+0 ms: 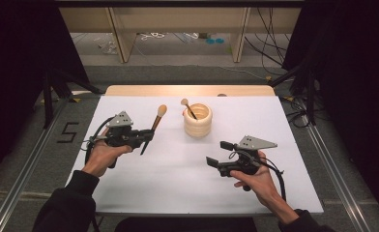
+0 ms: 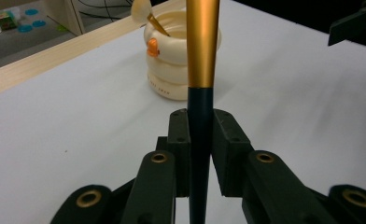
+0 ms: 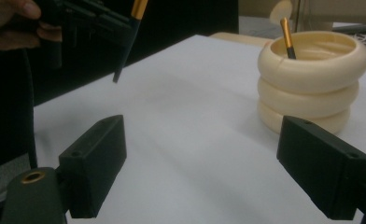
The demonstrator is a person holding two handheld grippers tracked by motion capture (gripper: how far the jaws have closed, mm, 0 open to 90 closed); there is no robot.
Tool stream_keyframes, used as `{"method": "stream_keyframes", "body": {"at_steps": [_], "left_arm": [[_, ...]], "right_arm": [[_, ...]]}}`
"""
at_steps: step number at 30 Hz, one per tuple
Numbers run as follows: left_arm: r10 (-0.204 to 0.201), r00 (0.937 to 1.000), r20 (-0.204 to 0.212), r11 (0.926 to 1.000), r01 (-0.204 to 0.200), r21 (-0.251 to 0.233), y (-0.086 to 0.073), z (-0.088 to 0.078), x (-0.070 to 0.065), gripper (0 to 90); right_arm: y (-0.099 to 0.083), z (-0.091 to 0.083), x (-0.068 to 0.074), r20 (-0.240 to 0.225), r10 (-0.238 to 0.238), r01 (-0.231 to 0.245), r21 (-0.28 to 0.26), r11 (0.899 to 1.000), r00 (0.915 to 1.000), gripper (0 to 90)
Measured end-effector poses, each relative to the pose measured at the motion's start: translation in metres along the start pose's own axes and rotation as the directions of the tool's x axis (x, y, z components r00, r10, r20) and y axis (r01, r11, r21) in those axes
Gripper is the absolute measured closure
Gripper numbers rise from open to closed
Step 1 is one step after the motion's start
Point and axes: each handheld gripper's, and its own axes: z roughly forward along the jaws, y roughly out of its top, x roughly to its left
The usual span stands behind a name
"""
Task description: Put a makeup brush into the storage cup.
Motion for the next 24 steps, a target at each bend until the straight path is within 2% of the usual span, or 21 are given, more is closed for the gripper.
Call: {"method": "stream_keyframes", "body": {"at_steps": [2,3,4,5,7,8,11,14,16,17,18,19,20,23,24], "left_arm": [[-0.007,0.9998,0.016,1.0000,0.007,-0.003,0.002,0.000,-0.005,78.1],[-0.009,0.9997,0.024,0.9999,0.009,-0.007,0.003,0.001,-0.007,78.1],[-0.008,0.9995,0.032,0.9999,0.008,-0.009,0.003,0.001,-0.009,78.1],[-0.001,0.9995,0.032,0.9999,0.002,-0.010,0.004,0.001,-0.011,78.1],[0.000,0.9989,0.048,0.9999,0.001,-0.014,0.005,0.003,-0.016,78.1],[0.000,0.9986,0.052,0.9999,0.001,-0.016,0.006,0.003,-0.018,78.1],[0.004,0.9984,0.056,0.9995,-0.002,-0.030,0.007,0.004,-0.021,78.1],[-0.016,0.9980,0.061,0.9986,0.019,-0.049,0.006,0.005,-0.025,78.1],[-0.014,0.9978,0.065,0.9984,0.018,-0.054,0.006,0.005,-0.027,78.1],[-0.004,0.9979,0.065,0.9983,0.008,-0.057,0.006,0.006,-0.028,78.1],[-0.009,0.9980,0.062,0.9981,0.013,-0.061,0.006,0.007,-0.029,78.1],[-0.023,0.9975,0.066,0.9977,0.027,-0.062,0.006,0.007,-0.030,78.1],[-0.009,0.9975,0.070,0.9978,0.014,-0.065,0.006,0.008,-0.030,78.1],[-0.026,0.9965,0.079,0.9972,0.032,-0.067,0.005,0.010,-0.035,78.1],[-0.022,0.9968,0.077,0.9975,0.027,-0.066,0.005,0.010,-0.036,78.1]], "right_arm": [[0.004,0.004,0.001,-0.009,0.003,-0.003,-0.026,1.000,1.0000,16.3],[0.006,0.004,0.002,-0.005,0.005,-0.005,-0.016,1.000,1.0000,16.3],[0.008,0.008,0.001,-0.004,-0.007,0.007,-0.044,0.999,1.0000,16.2],[0.010,0.008,0.002,-0.006,-0.002,0.002,-0.032,0.999,1.0000,16.3],[0.014,0.015,0.003,-0.015,0.017,-0.018,-0.060,0.998,0.9997,16.3],[0.017,0.017,0.002,-0.011,0.003,-0.004,-0.060,0.998,0.9999,16.3],[0.022,0.026,0.005,-0.037,0.035,-0.038,-0.089,0.995,0.9987,18.5],[0.027,0.033,0.009,-0.051,0.030,-0.035,-0.089,0.995,0.9982,19.8],[0.029,0.038,0.011,-0.065,0.037,-0.044,-0.109,0.993,0.9972,20.6],[0.031,0.042,0.012,-0.071,0.026,-0.034,-0.119,0.992,0.9971,21.1],[0.032,0.044,0.014,-0.080,0.038,-0.046,-0.113,0.993,0.9961,21.8],[0.034,0.047,0.014,-0.081,0.029,-0.040,-0.132,0.990,0.9963,22.8],[0.035,0.048,0.016,-0.088,0.035,-0.045,-0.111,0.993,0.9955,23.9],[0.039,0.056,0.018,-0.111,0.040,-0.057,-0.154,0.986,0.9930,28.4],[0.041,0.057,0.019,-0.119,0.053,-0.071,-0.146,0.987,0.9915,29.2]]}}
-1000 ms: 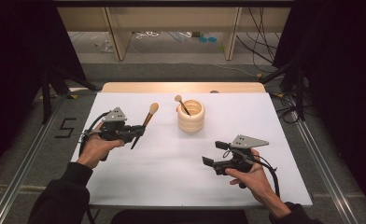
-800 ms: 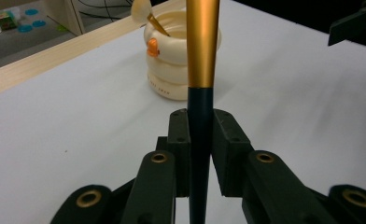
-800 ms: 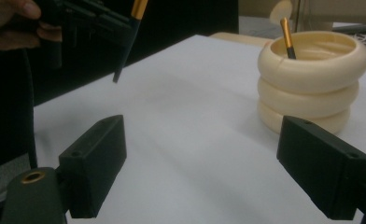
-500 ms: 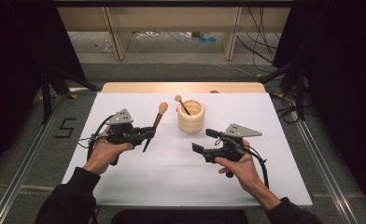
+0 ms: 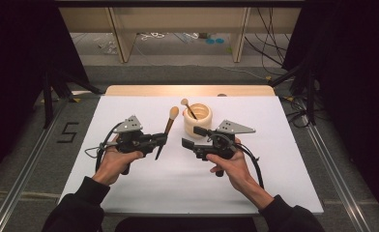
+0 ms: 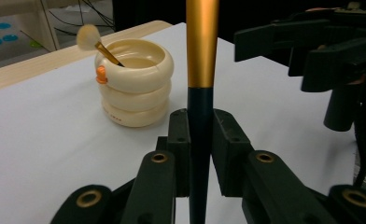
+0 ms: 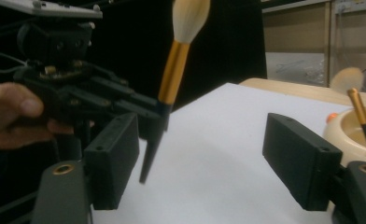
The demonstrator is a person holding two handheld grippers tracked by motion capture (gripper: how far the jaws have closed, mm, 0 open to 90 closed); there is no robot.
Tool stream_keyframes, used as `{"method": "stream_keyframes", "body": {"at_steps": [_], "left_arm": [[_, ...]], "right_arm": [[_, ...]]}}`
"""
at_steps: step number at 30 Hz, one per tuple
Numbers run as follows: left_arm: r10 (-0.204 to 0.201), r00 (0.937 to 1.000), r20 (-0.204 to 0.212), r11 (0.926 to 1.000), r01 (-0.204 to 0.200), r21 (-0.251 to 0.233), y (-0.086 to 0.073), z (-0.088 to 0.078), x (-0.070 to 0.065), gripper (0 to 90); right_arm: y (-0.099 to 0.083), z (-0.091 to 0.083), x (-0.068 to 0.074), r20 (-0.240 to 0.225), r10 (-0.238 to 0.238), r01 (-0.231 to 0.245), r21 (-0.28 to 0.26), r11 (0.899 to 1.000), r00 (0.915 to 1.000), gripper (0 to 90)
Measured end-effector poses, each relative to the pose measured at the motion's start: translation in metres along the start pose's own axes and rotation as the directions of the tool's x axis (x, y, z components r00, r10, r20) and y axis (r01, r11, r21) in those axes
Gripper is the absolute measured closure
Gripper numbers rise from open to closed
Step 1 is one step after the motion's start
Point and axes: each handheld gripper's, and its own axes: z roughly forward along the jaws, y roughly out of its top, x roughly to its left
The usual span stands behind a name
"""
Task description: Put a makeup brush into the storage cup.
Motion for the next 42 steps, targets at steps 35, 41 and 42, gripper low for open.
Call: {"method": "stream_keyframes", "body": {"at_steps": [35,41,42], "left_arm": [[0.006,0.9991,0.043,0.9992,-0.004,-0.039,0.001,0.009,-0.017,78.1],[0.014,0.9991,0.040,0.9990,-0.012,-0.043,0.001,0.009,-0.018,78.1],[0.013,0.9991,0.040,0.9990,-0.012,-0.043,0.001,0.008,-0.018,78.1]], "right_arm": [[0.005,0.028,0.004,-0.114,0.102,-0.107,-0.036,0.994,0.9883,65.8],[0.004,0.029,0.003,-0.122,0.090,-0.096,-0.042,0.994,0.9883,71.9],[0.004,0.029,0.004,-0.129,0.108,-0.113,-0.031,0.993,0.9857,73.8]]}}
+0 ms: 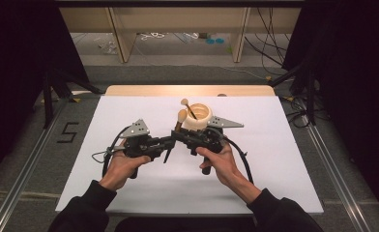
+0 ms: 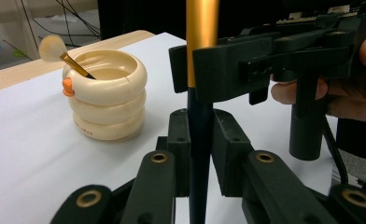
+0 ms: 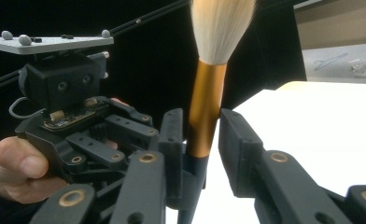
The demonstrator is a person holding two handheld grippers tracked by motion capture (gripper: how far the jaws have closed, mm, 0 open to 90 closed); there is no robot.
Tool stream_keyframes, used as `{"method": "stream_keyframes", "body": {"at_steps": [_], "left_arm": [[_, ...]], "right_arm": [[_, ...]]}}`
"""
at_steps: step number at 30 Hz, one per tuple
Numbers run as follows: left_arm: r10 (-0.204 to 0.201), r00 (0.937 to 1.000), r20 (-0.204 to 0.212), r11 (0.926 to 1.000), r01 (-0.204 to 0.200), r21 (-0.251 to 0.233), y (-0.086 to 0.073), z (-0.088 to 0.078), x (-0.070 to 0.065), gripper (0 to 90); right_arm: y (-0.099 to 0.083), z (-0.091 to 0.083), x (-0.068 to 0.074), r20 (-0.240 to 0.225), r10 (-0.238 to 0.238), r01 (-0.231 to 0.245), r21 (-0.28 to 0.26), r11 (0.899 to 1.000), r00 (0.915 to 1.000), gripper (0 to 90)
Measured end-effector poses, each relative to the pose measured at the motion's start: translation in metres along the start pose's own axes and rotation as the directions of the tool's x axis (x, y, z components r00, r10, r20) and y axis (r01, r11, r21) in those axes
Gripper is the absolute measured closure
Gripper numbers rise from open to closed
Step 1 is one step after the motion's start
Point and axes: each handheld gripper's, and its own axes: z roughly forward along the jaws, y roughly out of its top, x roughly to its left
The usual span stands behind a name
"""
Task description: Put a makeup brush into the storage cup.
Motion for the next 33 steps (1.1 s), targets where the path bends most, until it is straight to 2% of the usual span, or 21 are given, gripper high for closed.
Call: {"method": "stream_keyframes", "body": {"at_steps": [3,8,14,16,18,19,20,22,23,25,26,28,29,31,32,33], "left_arm": [[0.005,1.0000,0.005,1.0000,-0.005,-0.001,0.000,0.000,0.000,78.1],[0.007,0.9999,0.009,1.0000,-0.007,-0.006,0.000,0.001,-0.001,78.1],[-0.006,0.9997,0.025,1.0000,0.006,-0.007,0.001,0.000,0.000,77.6],[-0.004,0.9997,0.025,1.0000,0.005,-0.006,0.001,0.000,-0.001,74.8],[-0.004,0.9999,0.014,1.0000,0.004,-0.009,0.002,-0.001,-0.003,67.8],[0.094,0.9955,0.008,0.9956,-0.094,-0.007,0.004,-0.002,0.003,64.4],[0.113,0.9936,-0.001,0.9935,-0.113,-0.005,0.005,-0.003,0.004,60.6],[0.118,0.9930,-0.011,0.9930,-0.118,0.004,0.005,-0.004,0.004,54.6],[0.138,0.9901,-0.023,0.9904,-0.138,0.014,0.005,-0.004,0.004,53.1],[0.141,0.9891,-0.043,0.9898,-0.140,0.023,0.004,-0.005,0.002,48.6],[0.122,0.9913,-0.049,0.9923,-0.121,0.027,0.002,-0.005,0.000,45.9],[0.140,0.9886,-0.055,0.9897,-0.139,0.036,0.001,-0.007,0.000,41.7],[0.156,0.9857,-0.064,0.9873,-0.154,0.041,0.000,-0.008,-0.001,39.9],[0.147,0.9852,-0.089,0.9886,-0.143,0.047,-0.003,-0.010,-0.004,37.0],[0.169,0.9812,-0.094,0.9850,-0.165,0.051,-0.003,-0.011,-0.003,35.8],[0.152,0.9830,-0.102,0.9878,-0.148,0.049,-0.005,-0.012,-0.005,35.2]], "right_arm": [[0.000,0.000,0.000,-0.012,0.013,-0.013,0.002,1.000,0.9998,77.7],[0.000,-0.001,0.000,-0.021,0.029,-0.029,0.004,1.000,0.9994,78.2],[0.001,-0.001,0.000,-0.024,0.009,-0.009,0.000,1.000,0.9997,78.3],[0.001,-0.002,0.001,-0.025,0.012,-0.011,0.006,1.000,0.9996,78.3],[0.001,-0.002,0.000,-0.027,0.003,-0.003,0.011,1.000,0.9996,78.3],[0.001,-0.003,0.000,-0.026,-0.001,0.001,0.014,1.000,0.9997,78.3],[0.001,-0.003,-0.001,-0.026,-0.003,0.003,0.017,1.000,0.9997,78.3],[0.001,-0.003,0.000,-0.025,-0.001,0.002,0.018,1.000,0.9997,78.3],[0.002,-0.003,-0.001,-0.027,-0.018,0.018,0.011,1.000,0.9995,78.3],[0.003,-0.004,0.000,-0.022,-0.017,0.017,0.015,1.000,0.9996,78.3],[0.003,-0.005,-0.001,-0.018,-0.028,0.028,0.012,1.000,0.9994,78.3],[0.004,-0.005,-0.002,-0.007,-0.049,0.049,0.007,0.999,0.9988,78.3],[0.004,-0.007,-0.002,-0.005,-0.031,0.031,0.021,0.999,0.9995,78.3],[0.005,-0.008,-0.003,0.003,-0.045,0.045,0.022,0.999,0.9990,78.3],[0.006,-0.008,-0.003,0.005,-0.054,0.054,0.019,0.998,0.9985,78.3],[0.006,-0.008,-0.004,0.007,-0.067,0.067,0.014,0.998,0.9978,78.3]]}}
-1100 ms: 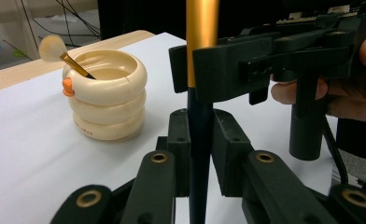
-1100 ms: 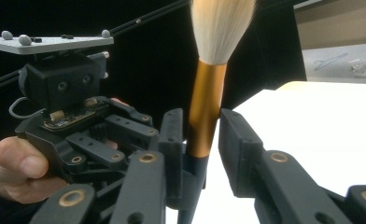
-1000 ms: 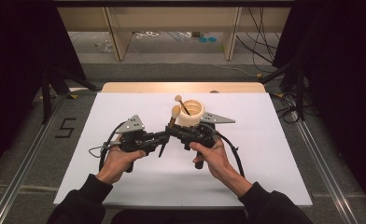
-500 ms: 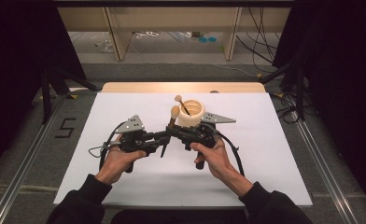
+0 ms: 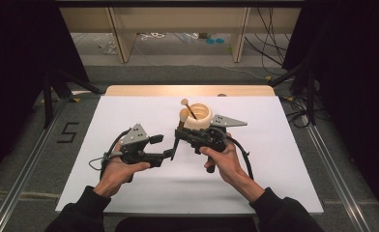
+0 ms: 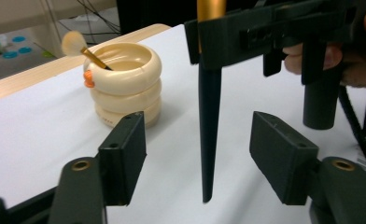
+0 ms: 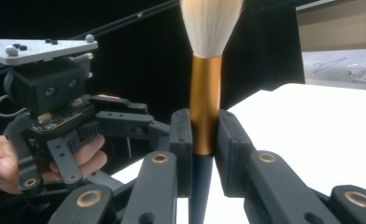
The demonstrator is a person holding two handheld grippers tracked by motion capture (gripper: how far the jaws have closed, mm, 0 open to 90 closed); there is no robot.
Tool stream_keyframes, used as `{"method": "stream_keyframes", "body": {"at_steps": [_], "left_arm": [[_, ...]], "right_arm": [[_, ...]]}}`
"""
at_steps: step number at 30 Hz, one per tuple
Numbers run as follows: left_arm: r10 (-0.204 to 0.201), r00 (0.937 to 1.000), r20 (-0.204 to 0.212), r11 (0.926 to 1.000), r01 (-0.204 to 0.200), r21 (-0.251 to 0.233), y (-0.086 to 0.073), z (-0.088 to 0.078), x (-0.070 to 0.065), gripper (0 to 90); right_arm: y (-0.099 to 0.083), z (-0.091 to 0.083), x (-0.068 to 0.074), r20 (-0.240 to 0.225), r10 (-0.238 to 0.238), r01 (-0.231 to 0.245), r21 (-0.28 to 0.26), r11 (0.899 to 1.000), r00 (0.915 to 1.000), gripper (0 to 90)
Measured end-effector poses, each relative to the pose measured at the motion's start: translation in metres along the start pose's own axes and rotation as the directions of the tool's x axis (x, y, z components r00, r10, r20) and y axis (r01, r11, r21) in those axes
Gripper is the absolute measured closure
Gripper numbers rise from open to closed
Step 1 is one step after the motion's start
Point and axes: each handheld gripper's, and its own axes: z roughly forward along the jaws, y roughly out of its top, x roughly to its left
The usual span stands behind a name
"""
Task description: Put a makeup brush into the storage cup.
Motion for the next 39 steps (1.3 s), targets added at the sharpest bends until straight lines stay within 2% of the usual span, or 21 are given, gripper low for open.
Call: {"method": "stream_keyframes", "body": {"at_steps": [1,3,4,5,7,8,10,11,12,13,15,18,20,22,25,26,32,34,35,37,39], "left_arm": [[0.011,0.9999,-0.005,0.9999,-0.011,0.000,-0.001,-0.001,0.000,34.9],[0.006,0.9998,-0.020,1.0000,-0.006,-0.004,-0.004,-0.004,-0.001,33.2],[0.040,0.9991,-0.013,0.9991,-0.041,-0.012,-0.005,-0.004,0.001,32.0],[0.021,0.9994,-0.026,0.9997,-0.022,-0.009,-0.007,-0.006,-0.002,30.9],[0.052,0.9983,-0.027,0.9986,-0.052,-0.006,-0.011,-0.006,-0.003,29.4],[0.035,0.9988,-0.034,0.9994,-0.035,-0.005,-0.013,-0.007,-0.005,28.2],[0.063,0.9978,-0.020,0.9979,-0.064,-0.012,-0.015,-0.008,-0.004,26.9],[0.034,0.9987,-0.038,0.9994,-0.035,-0.005,-0.017,-0.009,-0.007,26.3],[0.036,0.9986,-0.038,0.9993,-0.036,-0.007,-0.019,-0.009,-0.008,25.5],[-0.085,0.9957,-0.038,0.9963,0.084,-0.017,-0.022,-0.009,-0.017,24.8],[-0.096,0.9945,-0.041,0.9953,0.096,-0.018,-0.025,-0.010,-0.020,24.0],[-0.093,0.9947,-0.044,0.9955,0.092,-0.019,-0.029,-0.011,-0.022,22.4],[-0.108,0.9934,-0.038,0.9941,0.108,-0.015,-0.031,-0.012,-0.025,20.0],[-0.098,0.9945,-0.038,0.9951,0.097,-0.016,-0.033,-0.011,-0.028,18.1],[-0.076,0.9962,-0.042,0.9971,0.076,-0.006,-0.036,-0.013,-0.031,17.2],[-0.085,0.9953,-0.046,0.9963,0.085,-0.011,-0.037,-0.013,-0.032,16.2],[-0.096,0.9936,-0.060,0.9954,0.096,-0.008,-0.044,-0.018,-0.033,16.1],[-0.100,0.9927,-0.067,0.9949,0.100,-0.006,-0.046,-0.019,-0.034,16.1],[-0.090,0.9938,-0.066,0.9959,0.090,-0.006,-0.048,-0.020,-0.033,16.1],[-0.096,0.9929,-0.071,0.9954,0.096,0.004,-0.049,-0.022,-0.035,16.1],[-0.090,0.9928,-0.079,0.9959,0.090,0.001,-0.051,-0.023,-0.036,16.2]], "right_arm": [[0.001,-0.001,0.001,-0.001,0.011,-0.011,0.008,1.000,0.9999,78.3],[0.001,-0.002,0.000,0.003,0.003,-0.003,0.013,1.000,1.0000,78.3],[0.002,-0.003,0.000,0.005,0.000,0.000,0.014,1.000,1.0000,78.3],[0.002,-0.002,-0.002,0.008,-0.035,0.035,-0.001,0.999,0.9994,78.3],[0.002,-0.004,-0.002,0.011,-0.028,0.027,0.014,1.000,0.9996,78.3],[0.003,-0.004,-0.002,0.012,-0.022,0.022,0.020,1.000,0.9997,78.3],[0.003,-0.005,-0.002,0.022,-0.028,0.027,0.026,0.999,0.9994,78.3],[0.004,-0.005,-0.003,0.024,-0.032,0.031,0.029,0.999,0.9992,78.3],[0.004,-0.005,-0.004,0.030,-0.037,0.037,0.024,0.999,0.9988,78.3],[0.004,-0.006,-0.005,0.034,-0.030,0.029,0.030,0.999,0.9990,78.3],[0.005,-0.007,-0.006,0.039,-0.034,0.032,0.033,0.999,0.9987,78.3],[0.006,-0.009,-0.008,0.051,-0.039,0.038,0.030,0.999,0.9979,78.3],[0.007,-0.011,-0.010,0.056,-0.046,0.044,0.032,0.999,0.9974,78.2],[0.008,-0.012,-0.012,0.066,-0.044,0.042,0.032,0.999,0.9968,78.3],[0.010,-0.014,-0.015,0.077,-0.066,0.064,0.022,0.998,0.9948,78.3],[0.010,-0.015,-0.016,0.082,-0.059,0.057,0.031,0.998,0.9948,78.3],[0.013,-0.018,-0.020,0.102,-0.073,0.068,0.048,0.997,0.9921,78.3],[0.015,-0.018,-0.021,0.105,-0.074,0.071,0.035,0.997,0.9917,78.3],[0.016,-0.020,-0.021,0.113,-0.080,0.074,0.056,0.996,0.9903,78.3],[0.018,-0.020,-0.023,0.117,-0.088,0.084,0.038,0.996,0.9893,78.3],[0.021,-0.023,-0.025,0.127,-0.096,0.090,0.054,0.994,0.9872,78.3]]}}
